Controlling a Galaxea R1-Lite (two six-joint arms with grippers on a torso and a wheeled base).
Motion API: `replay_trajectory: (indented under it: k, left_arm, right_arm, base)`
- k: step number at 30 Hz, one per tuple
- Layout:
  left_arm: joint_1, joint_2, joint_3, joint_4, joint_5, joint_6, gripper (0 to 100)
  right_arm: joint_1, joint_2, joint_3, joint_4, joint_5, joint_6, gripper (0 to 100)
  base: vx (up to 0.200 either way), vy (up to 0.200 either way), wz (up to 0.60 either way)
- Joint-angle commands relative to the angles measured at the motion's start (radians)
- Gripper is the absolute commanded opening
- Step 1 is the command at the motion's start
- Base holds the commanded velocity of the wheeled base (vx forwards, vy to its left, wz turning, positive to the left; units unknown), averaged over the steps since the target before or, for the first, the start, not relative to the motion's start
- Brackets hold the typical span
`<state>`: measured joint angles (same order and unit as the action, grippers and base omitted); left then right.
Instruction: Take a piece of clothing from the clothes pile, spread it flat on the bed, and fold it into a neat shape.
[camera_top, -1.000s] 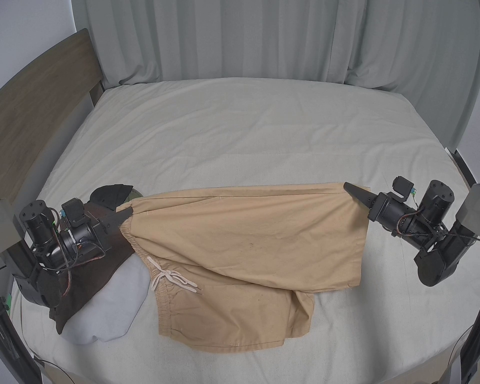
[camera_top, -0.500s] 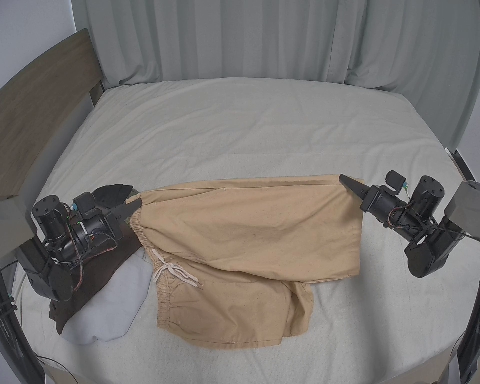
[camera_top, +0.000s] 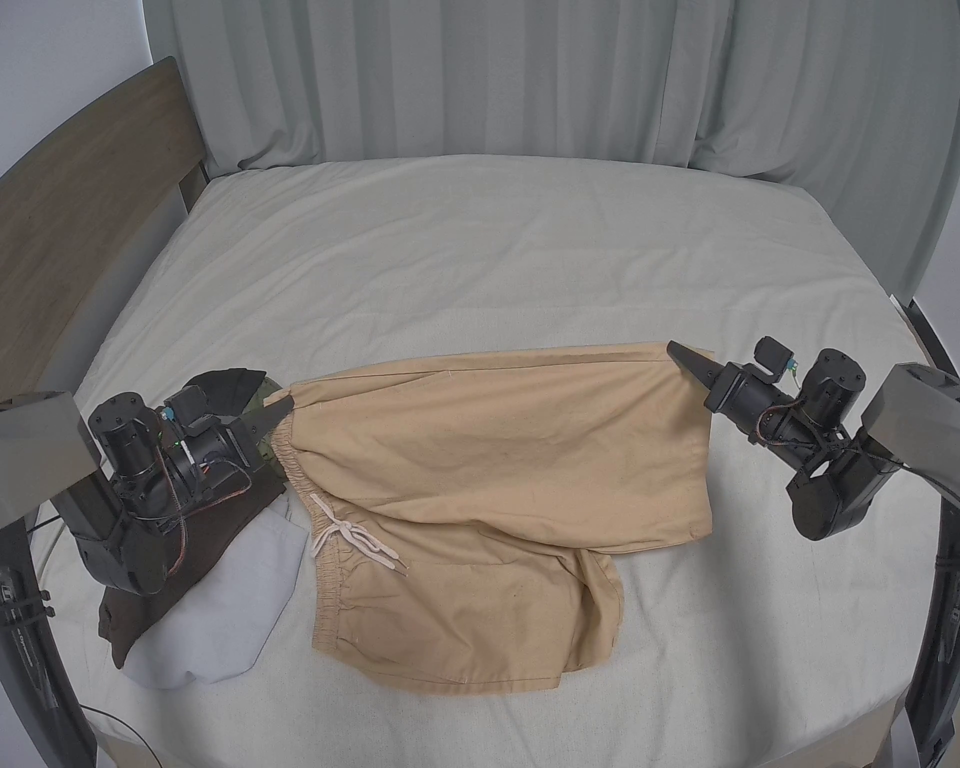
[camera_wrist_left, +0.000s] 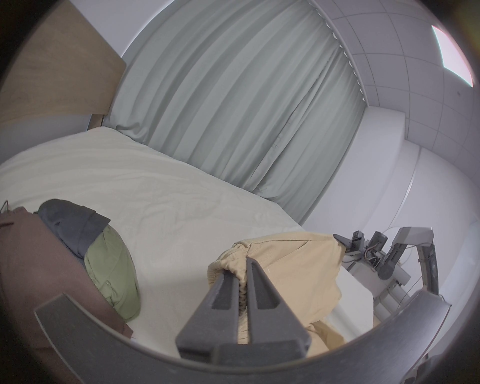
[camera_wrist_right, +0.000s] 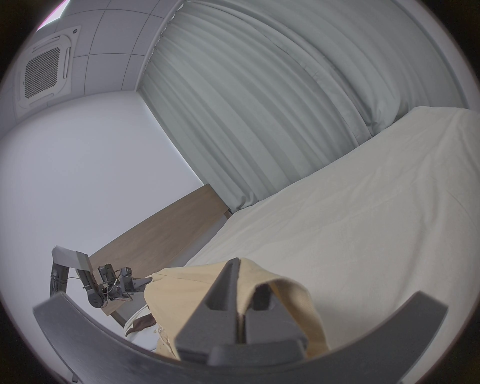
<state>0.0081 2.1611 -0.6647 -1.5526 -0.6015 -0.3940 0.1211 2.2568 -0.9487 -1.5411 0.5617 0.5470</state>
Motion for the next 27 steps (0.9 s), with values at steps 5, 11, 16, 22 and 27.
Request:
replay_trajectory:
  k: [5,11,16,22,27]
  left_arm:
    - [-0.011,0.052,-0.052,-0.001,0.011,-0.049,0]
    - [-0.025,0.097,-0.087,-0.001,0.035,-0.054,0]
    - [-0.025,0.141,-0.136,-0.001,0.071,-0.055,0]
    - [-0.031,0.163,-0.179,-0.001,0.1,-0.095,0]
    - [-0.039,0.178,-0.204,-0.001,0.123,-0.132,0]
  right_arm:
    - [-0.012,0.078,-0.073,-0.001,0.001,0.019,0]
    - [-0.015,0.127,-0.142,0.001,0.001,0.027,0]
    - [-0.015,0.158,-0.18,0.002,0.001,0.025,0]
    - [-0.015,0.178,-0.214,0.022,0.001,0.025,0]
    - [-0.015,0.21,-0.266,0.033,0.001,0.025,0]
  base:
    - [0.0,0.0,0.0]
    - [0.0,0.0,0.0]
    - [0.0,0.0,0.0]
    - [0.0,0.0,0.0]
    - [0.0,0.0,0.0]
